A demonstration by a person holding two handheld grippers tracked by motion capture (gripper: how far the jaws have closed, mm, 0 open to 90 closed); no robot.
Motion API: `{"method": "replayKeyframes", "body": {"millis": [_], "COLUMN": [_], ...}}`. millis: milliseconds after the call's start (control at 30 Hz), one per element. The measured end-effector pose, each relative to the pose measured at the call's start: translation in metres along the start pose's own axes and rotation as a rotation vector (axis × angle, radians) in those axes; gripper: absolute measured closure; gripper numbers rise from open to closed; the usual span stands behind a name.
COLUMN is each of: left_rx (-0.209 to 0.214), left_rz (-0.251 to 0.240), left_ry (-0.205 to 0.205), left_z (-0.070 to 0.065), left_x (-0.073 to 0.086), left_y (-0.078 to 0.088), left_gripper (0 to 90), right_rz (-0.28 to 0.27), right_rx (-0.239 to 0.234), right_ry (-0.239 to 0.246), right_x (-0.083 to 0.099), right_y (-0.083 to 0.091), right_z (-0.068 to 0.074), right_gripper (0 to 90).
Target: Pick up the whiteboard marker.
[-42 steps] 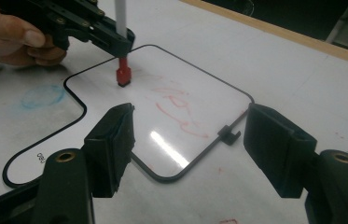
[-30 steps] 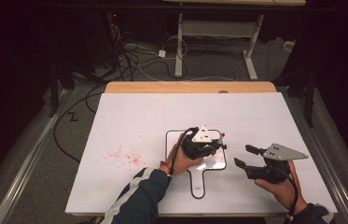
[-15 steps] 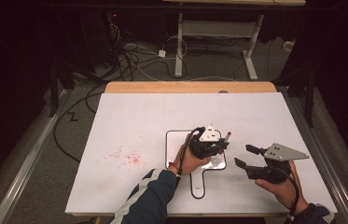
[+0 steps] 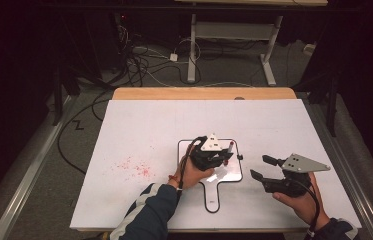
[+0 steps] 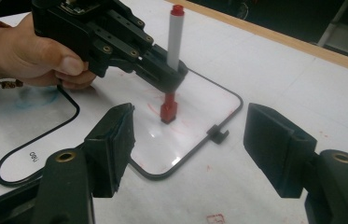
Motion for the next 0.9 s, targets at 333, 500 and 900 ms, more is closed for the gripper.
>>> {"method": "replayKeyframes", "body": {"millis": [333, 500, 900], "left_rx": [-0.024, -0.040, -0.081], "left_rz": [0.002, 0.008, 0.051], "left_ry": [0.034, 0.056, 0.058], "left_z": [0.020, 0.031, 0.050], "left_x": [0.020, 0.029, 0.051], "left_y": [0.027, 0.040, 0.075], "left_gripper": [79.2, 79.1, 79.1], "right_rz": [0.005, 0.008, 0.010], "right_rx": [0.002, -0.001, 0.006], "right_ry": [-0.003, -0.001, -0.001], "right_x": [0.001, 0.001, 0.000], "right_y": [-0.001, -0.001, -0.002], "right_z": [0.000, 0.001, 0.000], "right_gripper": [34.3, 34.2, 34.2]}}
Point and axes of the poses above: each handheld gripper's, and its own axes: y roughly backward along the jaws, x roughly out of its underside, z roughly to its left, the point moved 10 cm from there along -y, roughly forward along the jaws, and after that the axes turned 13 degrees about -x, right-handed, at the moved point
